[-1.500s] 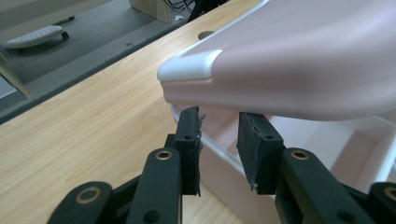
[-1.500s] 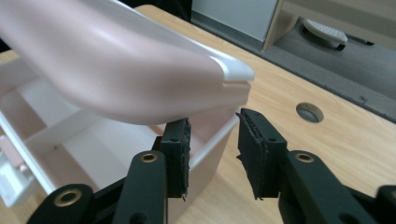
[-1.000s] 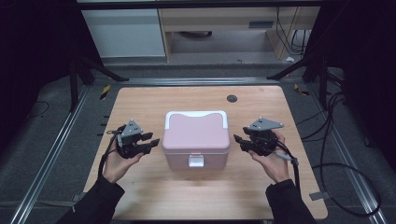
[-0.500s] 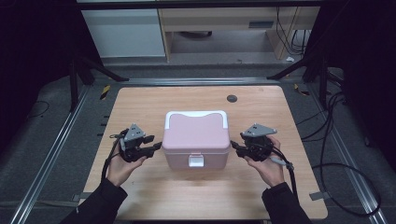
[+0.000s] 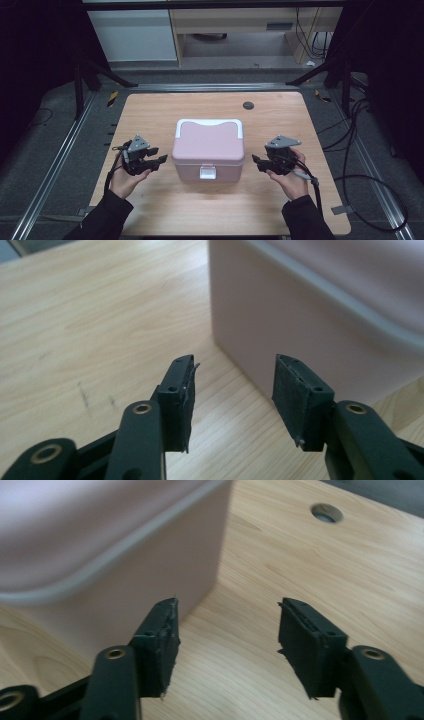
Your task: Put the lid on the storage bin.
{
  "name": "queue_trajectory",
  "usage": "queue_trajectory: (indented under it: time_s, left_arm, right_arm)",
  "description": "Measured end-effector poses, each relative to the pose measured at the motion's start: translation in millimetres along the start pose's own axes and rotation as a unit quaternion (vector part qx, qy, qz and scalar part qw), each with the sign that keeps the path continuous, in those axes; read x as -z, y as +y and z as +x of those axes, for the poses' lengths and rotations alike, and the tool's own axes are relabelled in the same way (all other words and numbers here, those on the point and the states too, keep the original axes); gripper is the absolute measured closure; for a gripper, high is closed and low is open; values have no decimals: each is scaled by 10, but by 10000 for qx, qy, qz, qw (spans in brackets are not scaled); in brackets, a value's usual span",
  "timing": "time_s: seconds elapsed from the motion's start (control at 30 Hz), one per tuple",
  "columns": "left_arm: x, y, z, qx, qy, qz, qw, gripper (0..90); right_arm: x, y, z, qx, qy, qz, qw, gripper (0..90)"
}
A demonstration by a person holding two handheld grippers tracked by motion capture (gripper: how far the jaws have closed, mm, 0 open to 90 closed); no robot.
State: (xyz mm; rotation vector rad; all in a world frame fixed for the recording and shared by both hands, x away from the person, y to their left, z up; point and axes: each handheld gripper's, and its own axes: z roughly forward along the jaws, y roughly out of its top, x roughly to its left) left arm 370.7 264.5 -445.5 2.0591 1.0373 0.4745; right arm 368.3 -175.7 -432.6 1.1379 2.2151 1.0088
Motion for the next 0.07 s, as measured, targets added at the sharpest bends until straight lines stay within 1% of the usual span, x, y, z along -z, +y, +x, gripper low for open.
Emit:
queue_trajectory:
  time_s: [0.03,0.07]
  left_arm:
    - [-17,-74,59,54,71,114,9999,490]
    - [-17,-74,59,54,71,114,9999,482]
  right_arm:
    - [7,-67,-66,-31,-118,102,9999,356]
    - [7,-67,-66,-31,-118,102,9999,356]
